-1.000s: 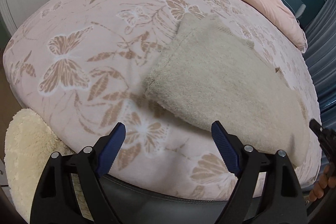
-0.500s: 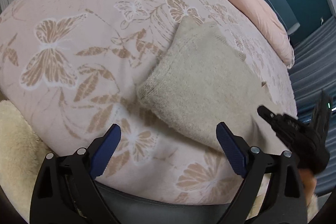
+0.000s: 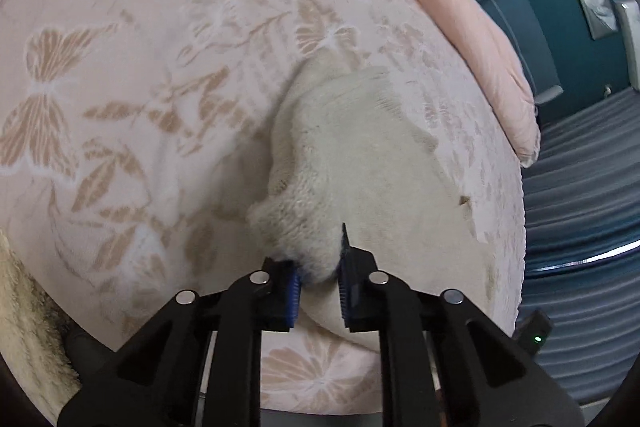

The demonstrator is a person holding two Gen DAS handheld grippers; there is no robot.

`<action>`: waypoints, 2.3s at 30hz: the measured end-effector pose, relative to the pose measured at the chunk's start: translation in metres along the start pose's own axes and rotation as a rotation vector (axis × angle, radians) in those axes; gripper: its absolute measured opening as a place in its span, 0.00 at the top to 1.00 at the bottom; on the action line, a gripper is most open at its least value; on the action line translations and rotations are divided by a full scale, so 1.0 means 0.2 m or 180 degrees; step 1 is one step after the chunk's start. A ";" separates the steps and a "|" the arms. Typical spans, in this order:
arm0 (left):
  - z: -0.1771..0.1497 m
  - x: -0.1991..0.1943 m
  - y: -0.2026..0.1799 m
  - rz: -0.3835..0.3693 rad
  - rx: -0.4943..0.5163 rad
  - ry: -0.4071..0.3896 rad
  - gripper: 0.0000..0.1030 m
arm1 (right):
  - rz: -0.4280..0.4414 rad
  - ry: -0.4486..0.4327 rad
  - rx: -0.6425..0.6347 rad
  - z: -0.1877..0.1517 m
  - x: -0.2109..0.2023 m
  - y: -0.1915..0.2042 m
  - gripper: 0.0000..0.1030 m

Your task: Fold small clothes

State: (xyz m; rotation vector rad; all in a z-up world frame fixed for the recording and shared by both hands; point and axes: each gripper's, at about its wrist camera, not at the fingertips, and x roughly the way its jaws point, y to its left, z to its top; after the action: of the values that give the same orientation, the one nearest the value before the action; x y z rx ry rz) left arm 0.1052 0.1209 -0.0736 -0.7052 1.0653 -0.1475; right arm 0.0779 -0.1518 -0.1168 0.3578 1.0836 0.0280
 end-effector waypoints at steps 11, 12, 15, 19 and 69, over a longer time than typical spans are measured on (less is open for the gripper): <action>-0.41 -0.07 -1.12 -0.0663 0.1747 -0.0025 0.91 | 0.0360 -0.0518 0.0774 -0.19 -0.51 -0.50 0.72; -0.48 -0.01 -1.17 -0.0672 0.1817 0.0076 0.91 | 0.0306 -0.0555 0.0848 -0.23 -0.56 -0.58 0.72; -0.70 0.24 -1.25 -0.0497 0.2064 0.0422 0.89 | 0.0145 -0.0583 0.1106 -0.34 -0.66 -0.80 0.65; -0.93 0.43 -1.15 -0.0094 0.2333 0.0707 0.73 | 0.0067 -0.0638 0.1276 -0.42 -0.76 -0.96 0.58; -0.82 0.12 -0.76 0.0408 0.2283 0.0179 0.47 | -0.0075 -0.0990 0.0977 -0.18 -0.93 -0.95 0.71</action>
State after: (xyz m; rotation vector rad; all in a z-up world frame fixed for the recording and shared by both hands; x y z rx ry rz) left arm 0.0132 -0.0823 -0.0491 0.0140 1.0148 -0.4150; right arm -0.0696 -0.3581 -0.0284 0.6044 0.7825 -0.2110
